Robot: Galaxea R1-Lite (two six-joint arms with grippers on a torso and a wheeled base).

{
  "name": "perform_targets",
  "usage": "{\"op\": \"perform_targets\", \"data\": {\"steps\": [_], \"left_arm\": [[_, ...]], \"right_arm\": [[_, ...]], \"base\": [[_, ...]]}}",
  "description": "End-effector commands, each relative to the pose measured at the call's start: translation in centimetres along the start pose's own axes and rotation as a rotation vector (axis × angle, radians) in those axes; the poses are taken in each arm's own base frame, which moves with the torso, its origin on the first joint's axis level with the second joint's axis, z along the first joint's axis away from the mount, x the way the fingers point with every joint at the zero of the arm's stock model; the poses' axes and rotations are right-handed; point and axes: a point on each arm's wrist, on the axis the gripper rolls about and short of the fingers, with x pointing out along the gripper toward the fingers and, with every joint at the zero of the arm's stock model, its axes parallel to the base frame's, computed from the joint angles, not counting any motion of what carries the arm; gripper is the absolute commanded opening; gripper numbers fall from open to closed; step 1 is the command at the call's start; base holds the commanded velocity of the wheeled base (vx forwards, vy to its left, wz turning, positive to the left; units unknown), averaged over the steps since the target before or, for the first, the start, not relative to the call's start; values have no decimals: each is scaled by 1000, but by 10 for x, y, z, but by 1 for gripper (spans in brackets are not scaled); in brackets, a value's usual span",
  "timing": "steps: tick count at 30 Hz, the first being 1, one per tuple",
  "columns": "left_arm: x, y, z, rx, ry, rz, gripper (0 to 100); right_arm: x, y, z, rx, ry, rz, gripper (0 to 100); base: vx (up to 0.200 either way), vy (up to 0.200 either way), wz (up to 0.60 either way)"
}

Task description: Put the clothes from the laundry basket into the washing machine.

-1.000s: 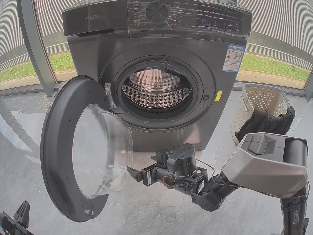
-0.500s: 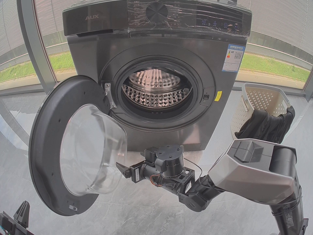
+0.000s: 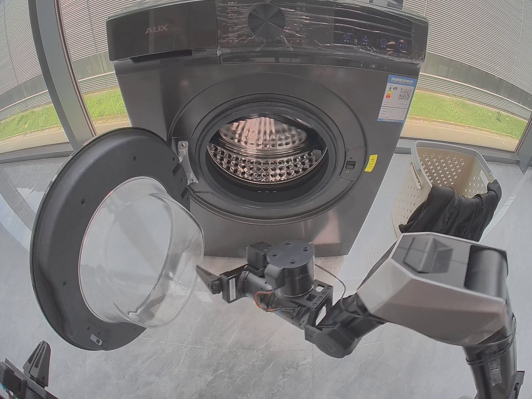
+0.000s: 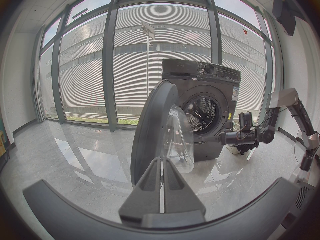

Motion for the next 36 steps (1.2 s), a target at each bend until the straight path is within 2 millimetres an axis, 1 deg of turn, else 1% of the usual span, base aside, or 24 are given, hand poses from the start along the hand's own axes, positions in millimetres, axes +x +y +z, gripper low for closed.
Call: {"op": "perform_targets", "data": {"steps": [1, 3, 4, 5, 6, 7, 8, 9, 10, 11, 13, 14, 17, 21, 25, 26, 27, 29, 33, 34, 36], "left_arm": [[0, 0, -5, 1, 0, 0, 0], [0, 0, -5, 1, 1, 0, 0], [0, 0, -5, 1, 0, 0, 0], [0, 0, -5, 1, 0, -2, 0], [0, 0, -5, 1, 0, -2, 0], [0, 0, -5, 1, 0, -2, 0], [0, 0, -5, 1, 0, -2, 0], [0, 0, -5, 1, 0, -2, 0], [0, 0, -5, 1, 0, -2, 0], [0, 0, -5, 1, 0, -2, 0], [0, 0, -5, 1, 0, -2, 0], [0, 0, -5, 1, 1, -2, 0], [0, 0, -5, 1, 0, -2, 0], [0, 0, -5, 1, 1, -2, 0], [0, 0, -5, 1, 0, -2, 0], [0, 0, -5, 1, 1, -2, 0], [0, 0, -5, 1, 1, -2, 0], [0, 0, -5, 1, 0, -2, 0], [0, 0, -5, 1, 1, -2, 0], [0, 0, -5, 1, 1, -2, 0], [0, 0, -5, 1, 1, -2, 0]], "right_arm": [[-69, -24, 68, -19, -74, -99, 100], [-101, -39, 82, -65, -80, -179, 100], [-109, -43, 85, -74, -85, -195, 100], [-136, -51, 93, -93, -98, -232, 100], [-153, -55, 97, -95, -112, -253, 100], [-161, -57, 99, -94, -119, -262, 100], [-186, -64, 105, -98, -140, -300, 100], [-203, -71, 109, -97, -155, -332, 100], [-207, -73, 110, -98, -159, -341, 100], [-233, -81, 116, -104, -185, -390, 100], [-264, -84, 123, -116, -237, -438, 100], [-276, -84, 125, -118, -254, -456, 100], [-315, -82, 125, -133, -312, -521, 100], [-351, -78, 119, -176, -359, -591, 100], [-376, -73, 108, -187, -387, -640, 100], [-380, -72, 106, -188, -388, -648, 100], [-389, -69, 100, -194, -401, -669, 100], [-400, -66, 92, -204, -413, -692, 100], [-420, -55, 84, -209, -446, -723, 100], [-421, -54, 84, -209, -448, -725, 100], [-440, -43, 65, -202, -415, -752, 100]], "base": [[0, 0, 0], [0, 0, 0], [0, 0, 0], [0, 0, 0], [0, 0, 0], [0, 0, 0], [0, 0, 0], [0, 0, 0], [0, 0, 0], [0, 0, 0], [0, 0, 0], [0, 0, 0], [0, 0, 0], [0, 0, 0], [0, 0, 0], [0, 0, 0], [0, 0, 0], [0, 0, 0], [0, 0, 0], [0, 0, 0], [0, 0, 0]]}}
